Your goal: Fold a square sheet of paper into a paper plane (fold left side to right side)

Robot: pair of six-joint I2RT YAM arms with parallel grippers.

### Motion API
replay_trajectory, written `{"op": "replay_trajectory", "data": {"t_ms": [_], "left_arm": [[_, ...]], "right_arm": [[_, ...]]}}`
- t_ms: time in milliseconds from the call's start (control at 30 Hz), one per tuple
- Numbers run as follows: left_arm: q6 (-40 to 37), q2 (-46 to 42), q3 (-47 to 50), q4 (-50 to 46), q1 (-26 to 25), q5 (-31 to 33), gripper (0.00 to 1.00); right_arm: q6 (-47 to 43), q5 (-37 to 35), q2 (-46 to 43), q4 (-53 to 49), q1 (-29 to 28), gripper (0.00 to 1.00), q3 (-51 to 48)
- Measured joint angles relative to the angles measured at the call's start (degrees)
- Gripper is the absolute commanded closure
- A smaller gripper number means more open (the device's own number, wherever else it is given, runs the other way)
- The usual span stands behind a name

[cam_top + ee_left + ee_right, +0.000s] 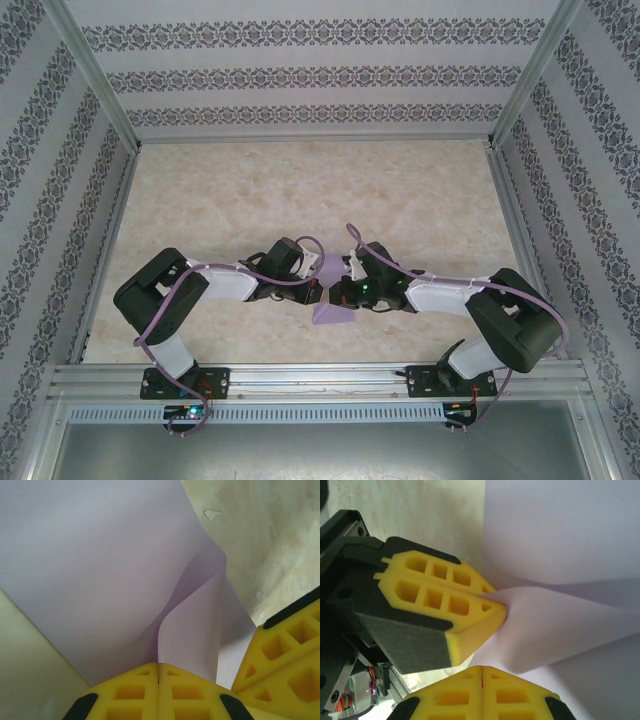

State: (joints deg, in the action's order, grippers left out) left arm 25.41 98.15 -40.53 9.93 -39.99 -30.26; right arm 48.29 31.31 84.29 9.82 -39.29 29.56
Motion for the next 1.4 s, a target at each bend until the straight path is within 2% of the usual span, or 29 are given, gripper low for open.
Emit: {"op": "replay_trajectory", "data": {"t_ms": [833,1167,1333,1400], "left_arm": [[-1.1,0.6,-0.7,-0.2,0.0,0.0,0.99],[-1.0,-0.5,-1.6,-2.8,0.0,1.4,0.8],[-1.0,-6.5,-1.7,-8.0,0.0,5.4,0.78],[-0.8,-10.4,-1.7,-9.5,0.0,6.3,0.82]], "right_arm": [[-0.2,-1.9,5.3,-0.2,-0.3,1.0,0.8],[-0.2,-1.9,5.3,0.0,-0.3,1.0,0.4],[-0.2,-1.9,5.3,0.5,-0.3,1.0,0.2],[-0.2,-1.9,5.3,0.7,-0.3,1.0,0.2]]}}
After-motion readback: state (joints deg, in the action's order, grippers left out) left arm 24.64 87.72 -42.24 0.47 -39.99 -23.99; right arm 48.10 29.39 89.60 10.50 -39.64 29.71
